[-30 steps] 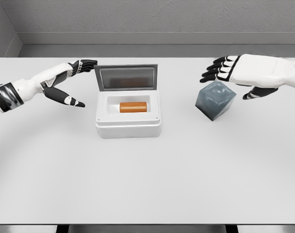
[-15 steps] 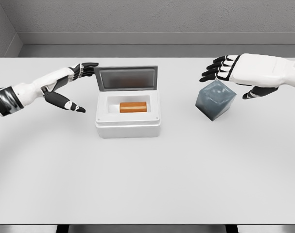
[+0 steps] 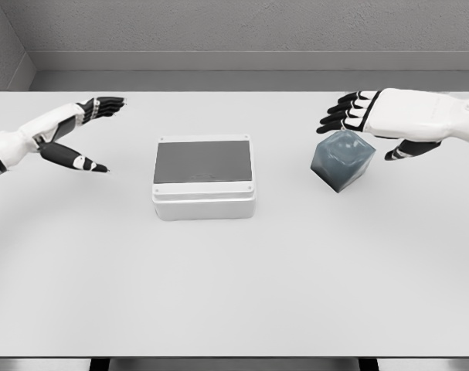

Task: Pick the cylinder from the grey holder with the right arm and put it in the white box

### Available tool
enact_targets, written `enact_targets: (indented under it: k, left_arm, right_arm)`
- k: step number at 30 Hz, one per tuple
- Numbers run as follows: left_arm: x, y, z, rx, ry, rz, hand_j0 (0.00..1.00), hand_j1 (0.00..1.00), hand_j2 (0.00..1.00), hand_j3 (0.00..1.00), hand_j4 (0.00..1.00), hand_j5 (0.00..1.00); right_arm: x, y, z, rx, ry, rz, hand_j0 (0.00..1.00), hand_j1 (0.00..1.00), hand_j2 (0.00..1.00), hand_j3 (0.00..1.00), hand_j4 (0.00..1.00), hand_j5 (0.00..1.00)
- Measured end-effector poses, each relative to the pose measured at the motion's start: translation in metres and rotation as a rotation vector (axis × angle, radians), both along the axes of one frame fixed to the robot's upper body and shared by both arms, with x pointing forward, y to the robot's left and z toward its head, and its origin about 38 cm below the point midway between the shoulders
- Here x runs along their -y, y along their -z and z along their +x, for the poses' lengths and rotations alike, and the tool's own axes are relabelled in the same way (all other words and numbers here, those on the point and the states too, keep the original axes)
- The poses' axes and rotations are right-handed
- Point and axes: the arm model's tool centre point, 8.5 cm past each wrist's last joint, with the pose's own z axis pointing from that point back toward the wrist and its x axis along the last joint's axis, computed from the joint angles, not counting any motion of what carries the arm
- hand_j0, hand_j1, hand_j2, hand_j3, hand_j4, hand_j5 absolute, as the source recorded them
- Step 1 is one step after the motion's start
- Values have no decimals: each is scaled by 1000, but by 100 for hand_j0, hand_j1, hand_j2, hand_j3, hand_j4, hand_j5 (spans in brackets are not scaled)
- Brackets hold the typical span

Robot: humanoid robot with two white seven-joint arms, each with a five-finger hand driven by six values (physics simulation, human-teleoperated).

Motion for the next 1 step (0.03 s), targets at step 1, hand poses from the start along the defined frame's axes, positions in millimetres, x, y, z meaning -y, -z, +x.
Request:
enact_targets:
  k: [1]
  left_arm:
    - [-6, 0, 1, -1, -17, -1, 100, 100, 100, 100, 100, 100]
  right_arm:
    - [0, 3, -1, -7, -2, 0, 100, 100, 100, 100, 100, 100]
